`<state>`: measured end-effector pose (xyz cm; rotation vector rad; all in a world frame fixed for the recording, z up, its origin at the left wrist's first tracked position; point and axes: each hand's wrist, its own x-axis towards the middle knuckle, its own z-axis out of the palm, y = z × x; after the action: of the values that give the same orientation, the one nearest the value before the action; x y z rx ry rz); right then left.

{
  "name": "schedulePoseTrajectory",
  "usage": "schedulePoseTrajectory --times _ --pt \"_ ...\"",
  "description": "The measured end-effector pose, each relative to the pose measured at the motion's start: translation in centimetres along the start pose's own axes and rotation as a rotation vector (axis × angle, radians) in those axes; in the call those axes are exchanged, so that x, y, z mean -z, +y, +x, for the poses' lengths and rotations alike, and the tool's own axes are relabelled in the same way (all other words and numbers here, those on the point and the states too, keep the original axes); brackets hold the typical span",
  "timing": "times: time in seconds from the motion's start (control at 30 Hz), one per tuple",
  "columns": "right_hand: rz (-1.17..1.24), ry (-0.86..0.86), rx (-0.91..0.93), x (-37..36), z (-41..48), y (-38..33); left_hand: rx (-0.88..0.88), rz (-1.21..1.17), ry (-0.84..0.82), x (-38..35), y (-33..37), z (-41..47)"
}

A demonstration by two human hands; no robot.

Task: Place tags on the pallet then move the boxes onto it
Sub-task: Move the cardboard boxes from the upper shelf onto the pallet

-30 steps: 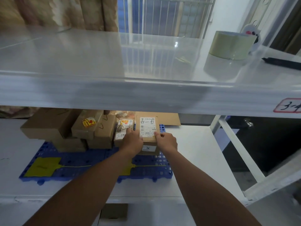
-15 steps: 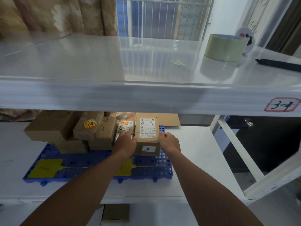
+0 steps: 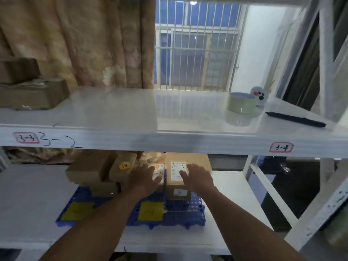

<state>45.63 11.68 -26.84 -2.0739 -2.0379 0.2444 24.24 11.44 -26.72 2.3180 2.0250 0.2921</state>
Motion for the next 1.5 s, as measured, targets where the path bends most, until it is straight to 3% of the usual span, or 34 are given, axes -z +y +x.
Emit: schedulePoseTrajectory --times 0.17,0.3,0.53,0.73,0.87,1.03,1.5 --pt "-0.131 0.0 0.157 3.7 -2.6 -7.9 -0.042 0.054 -0.024 5.9 -5.0 -2.1" --pt "-0.115 0.003 0.197 5.2 -5.6 -15.2 -0.048 -0.097 0.013 10.9 -10.1 -6.0" --pt "-0.109 -0.01 0.1 5.9 -12.7 -27.2 -0.155 -0.082 0.011 15.9 -21.2 -10.9" --pt "-0.069 0.039 0.087 7.6 -19.3 -36.3 -0.164 -0.065 0.06 20.6 -26.5 -16.2" --pt "-0.031 0.102 0.088 9.0 -22.5 -40.1 -0.21 -0.142 0.133 23.4 -28.8 -19.0" --pt "-0.046 0.147 0.078 11.0 -25.2 -44.2 -0.206 0.014 0.219 27.8 -31.0 -23.3" --pt "0.054 0.242 0.123 9.4 -34.8 -53.7 -0.13 0.132 0.207 32.7 -40.4 -32.0"
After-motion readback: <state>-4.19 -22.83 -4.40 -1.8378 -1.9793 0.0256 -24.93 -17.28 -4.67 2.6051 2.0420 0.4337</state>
